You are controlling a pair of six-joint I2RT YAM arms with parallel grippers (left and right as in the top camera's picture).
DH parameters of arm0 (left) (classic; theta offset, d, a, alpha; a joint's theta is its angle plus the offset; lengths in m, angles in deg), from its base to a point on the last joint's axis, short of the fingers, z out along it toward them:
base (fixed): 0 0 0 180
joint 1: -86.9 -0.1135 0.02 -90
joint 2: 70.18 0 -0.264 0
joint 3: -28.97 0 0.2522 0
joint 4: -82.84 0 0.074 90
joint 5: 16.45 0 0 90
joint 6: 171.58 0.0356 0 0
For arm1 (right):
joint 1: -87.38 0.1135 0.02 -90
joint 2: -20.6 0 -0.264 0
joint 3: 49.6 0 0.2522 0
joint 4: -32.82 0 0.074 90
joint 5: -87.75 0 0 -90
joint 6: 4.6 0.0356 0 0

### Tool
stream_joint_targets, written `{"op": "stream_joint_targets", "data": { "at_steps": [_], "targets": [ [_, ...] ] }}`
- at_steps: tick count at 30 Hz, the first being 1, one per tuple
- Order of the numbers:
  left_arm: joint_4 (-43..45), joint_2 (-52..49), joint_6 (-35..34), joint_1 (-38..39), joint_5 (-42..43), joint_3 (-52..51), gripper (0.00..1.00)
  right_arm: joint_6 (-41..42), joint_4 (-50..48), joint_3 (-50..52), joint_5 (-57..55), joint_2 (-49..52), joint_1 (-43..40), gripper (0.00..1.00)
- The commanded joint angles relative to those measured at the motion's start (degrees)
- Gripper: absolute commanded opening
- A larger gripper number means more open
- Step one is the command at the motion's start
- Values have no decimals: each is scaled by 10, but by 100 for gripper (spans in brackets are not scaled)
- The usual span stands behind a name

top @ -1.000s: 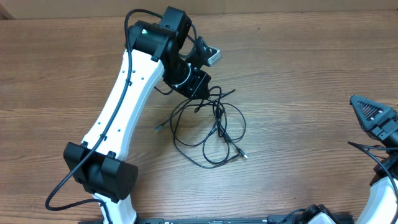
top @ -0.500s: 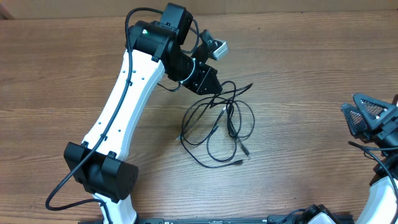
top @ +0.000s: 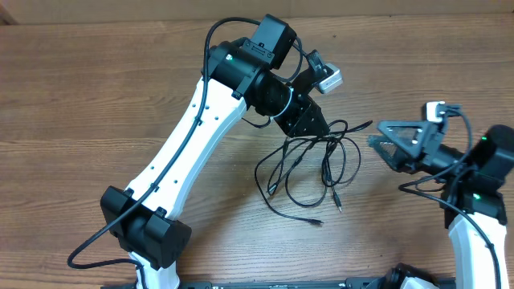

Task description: Untangle cables

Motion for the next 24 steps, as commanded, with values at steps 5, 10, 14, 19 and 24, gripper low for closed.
{"op": "stream_joint_targets", "data": {
  "at_steps": [5,10,14,19,24],
  "targets": [
    [3,-1,14,14,26,1,4,-5,68,-3,-155,0,71,100],
    [3,-1,15,34,53,1,4,-3,70,-3,-214,0,97,86],
    [3,-1,15,50,42,1,4,0,65,-3,-218,0,96,27],
    [3,-1,15,43,42,1,4,0,65,-3,-218,-1,96,6],
    [1,-1,5,25,37,1,4,2,61,-3,-209,-1,95,4]
  ]
}}
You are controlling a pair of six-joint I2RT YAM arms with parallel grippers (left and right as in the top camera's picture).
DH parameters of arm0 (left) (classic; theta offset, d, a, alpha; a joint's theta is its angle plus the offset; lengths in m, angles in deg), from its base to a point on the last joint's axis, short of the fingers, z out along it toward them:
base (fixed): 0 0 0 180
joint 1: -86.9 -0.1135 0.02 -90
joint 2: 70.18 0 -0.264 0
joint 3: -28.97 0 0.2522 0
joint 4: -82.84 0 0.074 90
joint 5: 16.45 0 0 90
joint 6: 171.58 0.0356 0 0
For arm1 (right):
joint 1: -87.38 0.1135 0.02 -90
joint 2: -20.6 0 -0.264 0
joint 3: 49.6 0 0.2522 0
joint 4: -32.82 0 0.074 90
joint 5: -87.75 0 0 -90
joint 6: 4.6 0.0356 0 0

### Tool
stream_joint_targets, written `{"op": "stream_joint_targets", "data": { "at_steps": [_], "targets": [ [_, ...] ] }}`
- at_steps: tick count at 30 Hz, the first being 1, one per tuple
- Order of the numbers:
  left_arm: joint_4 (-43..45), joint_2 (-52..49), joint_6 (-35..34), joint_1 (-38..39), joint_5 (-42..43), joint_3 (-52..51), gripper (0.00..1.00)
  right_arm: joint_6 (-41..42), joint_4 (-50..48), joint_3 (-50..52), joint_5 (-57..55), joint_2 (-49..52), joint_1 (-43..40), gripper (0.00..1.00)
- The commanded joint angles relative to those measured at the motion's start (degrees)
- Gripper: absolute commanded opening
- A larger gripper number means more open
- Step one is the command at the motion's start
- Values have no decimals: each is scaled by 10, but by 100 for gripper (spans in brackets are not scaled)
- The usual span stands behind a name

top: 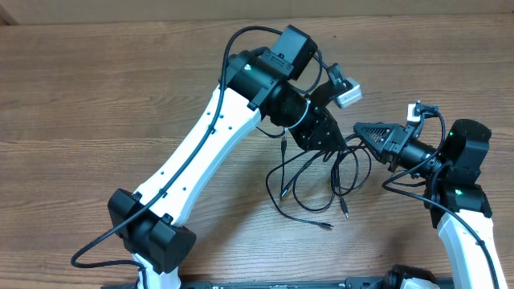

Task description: Untangle cables

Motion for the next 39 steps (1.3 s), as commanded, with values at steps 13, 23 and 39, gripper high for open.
{"op": "stream_joint_targets", "data": {
  "at_steps": [13,23,39],
  "targets": [
    [-7,-1,-104,-88,-120,1,4,119,-190,-3,229,-2,-115,4],
    [-50,-1,-105,-120,-207,1,4,163,-239,-3,294,-2,-239,4],
    [-80,-1,-105,-126,-376,1,4,163,-223,-3,298,-2,-359,4]
  ]
}}
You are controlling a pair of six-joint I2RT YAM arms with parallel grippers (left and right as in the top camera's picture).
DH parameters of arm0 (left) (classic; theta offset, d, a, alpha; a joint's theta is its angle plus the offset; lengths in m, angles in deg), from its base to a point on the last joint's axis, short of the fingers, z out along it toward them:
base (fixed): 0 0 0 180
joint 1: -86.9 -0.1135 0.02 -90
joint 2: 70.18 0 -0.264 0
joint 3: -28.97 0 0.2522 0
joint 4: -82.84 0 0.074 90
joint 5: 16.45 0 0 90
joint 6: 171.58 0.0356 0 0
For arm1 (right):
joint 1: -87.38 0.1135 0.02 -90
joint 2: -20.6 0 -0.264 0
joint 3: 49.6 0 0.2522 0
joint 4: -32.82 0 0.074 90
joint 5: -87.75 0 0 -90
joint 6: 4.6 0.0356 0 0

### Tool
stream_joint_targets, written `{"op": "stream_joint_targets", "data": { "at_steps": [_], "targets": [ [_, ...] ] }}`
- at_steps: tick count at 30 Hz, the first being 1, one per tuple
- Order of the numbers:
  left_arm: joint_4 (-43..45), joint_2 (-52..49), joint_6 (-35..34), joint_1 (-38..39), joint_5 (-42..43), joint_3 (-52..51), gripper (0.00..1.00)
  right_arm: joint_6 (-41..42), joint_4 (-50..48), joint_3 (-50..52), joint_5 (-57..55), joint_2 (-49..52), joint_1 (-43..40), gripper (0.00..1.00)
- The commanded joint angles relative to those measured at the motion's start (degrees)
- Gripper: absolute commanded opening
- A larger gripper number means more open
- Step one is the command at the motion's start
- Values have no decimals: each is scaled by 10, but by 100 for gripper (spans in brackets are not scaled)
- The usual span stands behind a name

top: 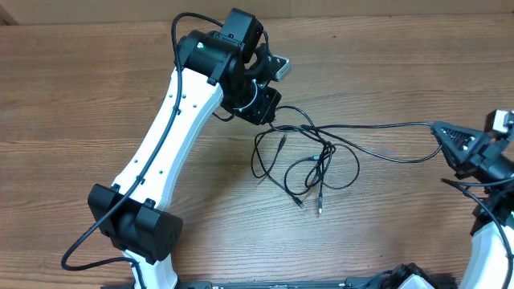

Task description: Untangle cables

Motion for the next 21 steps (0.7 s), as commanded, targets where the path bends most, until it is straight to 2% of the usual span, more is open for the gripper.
{"op": "stream_joint_targets", "data": {
  "at_steps": [1,3,8,11,13,15,17,18,21],
  "targets": [
    [-4,-1,-7,-16,-116,1,4,2,10,-4,19,-2,-41,4],
    [-3,-1,-7,-21,-141,1,4,2,20,-4,19,-2,-53,4],
    [1,-1,-7,-25,-121,1,4,2,19,-4,19,-2,-54,4],
    [13,-1,4,-25,-49,1,4,0,19,-4,19,-2,-52,31],
    [21,-1,29,-25,11,1,4,0,19,-4,19,-2,-52,59],
    [27,-1,49,-25,64,1,4,0,19,-4,19,-2,-52,75],
    [30,-1,64,-25,120,1,4,-1,19,-4,19,-2,-52,84],
    [33,-1,76,-25,176,1,4,-3,19,-4,19,-2,-52,89],
    [46,-1,77,-25,253,1,4,-8,19,-4,19,-2,-42,91]
  ]
}}
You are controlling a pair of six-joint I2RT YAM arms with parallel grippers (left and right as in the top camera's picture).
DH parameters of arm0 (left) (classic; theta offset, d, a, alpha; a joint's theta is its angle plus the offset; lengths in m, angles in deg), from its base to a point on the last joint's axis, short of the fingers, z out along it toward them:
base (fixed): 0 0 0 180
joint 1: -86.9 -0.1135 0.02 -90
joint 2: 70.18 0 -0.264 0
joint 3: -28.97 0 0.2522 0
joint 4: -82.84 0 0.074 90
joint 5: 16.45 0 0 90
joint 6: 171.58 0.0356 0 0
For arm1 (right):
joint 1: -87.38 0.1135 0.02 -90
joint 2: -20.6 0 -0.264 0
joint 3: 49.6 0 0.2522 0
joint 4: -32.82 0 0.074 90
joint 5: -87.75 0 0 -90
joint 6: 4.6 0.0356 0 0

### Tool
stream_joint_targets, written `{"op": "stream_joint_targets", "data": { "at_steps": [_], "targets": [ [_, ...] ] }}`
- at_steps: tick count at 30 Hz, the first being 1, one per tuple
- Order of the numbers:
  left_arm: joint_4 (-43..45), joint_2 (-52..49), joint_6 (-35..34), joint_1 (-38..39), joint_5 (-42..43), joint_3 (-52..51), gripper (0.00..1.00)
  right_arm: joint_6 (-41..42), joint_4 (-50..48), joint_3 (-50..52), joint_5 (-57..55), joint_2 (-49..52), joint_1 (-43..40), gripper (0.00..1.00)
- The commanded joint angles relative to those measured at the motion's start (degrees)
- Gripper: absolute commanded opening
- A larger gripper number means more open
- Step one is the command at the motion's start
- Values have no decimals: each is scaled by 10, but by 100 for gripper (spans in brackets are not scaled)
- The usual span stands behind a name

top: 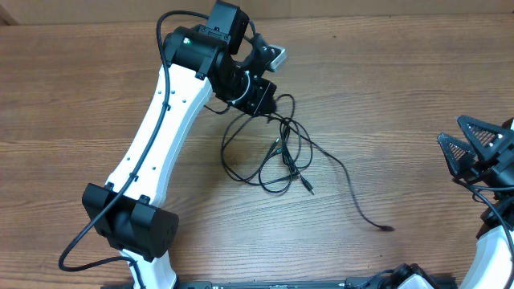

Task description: Untangle cables

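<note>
A tangle of thin black cables (283, 151) lies mid-table in the overhead view. Its top hangs from my left gripper (267, 107), which is shut on the strands at the upper end of the bundle. One long strand runs out of the tangle to the lower right, and its plug end (386, 229) lies loose on the wood. At the far right edge my right gripper (467, 140) stands open with nothing between its fingers, well away from that plug.
The wooden table (80, 120) fills the view. My left arm's white link (161, 136) slants from the front left toward the tangle. The right arm's base sits at the lower right corner.
My right gripper has opened and let go of the long strand, whose end now lies on the table at the lower right. The left gripper has moved slightly left with the bundle.
First my left gripper held the tangle mid-table with the right gripper open to its right. Then the right gripper was at the bundle beside the left one. Later it was far right with a strand stretched out, and now that strand lies free.
</note>
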Motion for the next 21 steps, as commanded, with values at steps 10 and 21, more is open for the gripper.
{"op": "stream_joint_targets", "data": {
  "at_steps": [10,21],
  "targets": [
    [69,-1,29,3,296,1,4,-93,-2,-4,19,-2,175,99],
    [90,-1,26,3,455,2,4,-179,10,12,-51,62,370,100]
  ]
}}
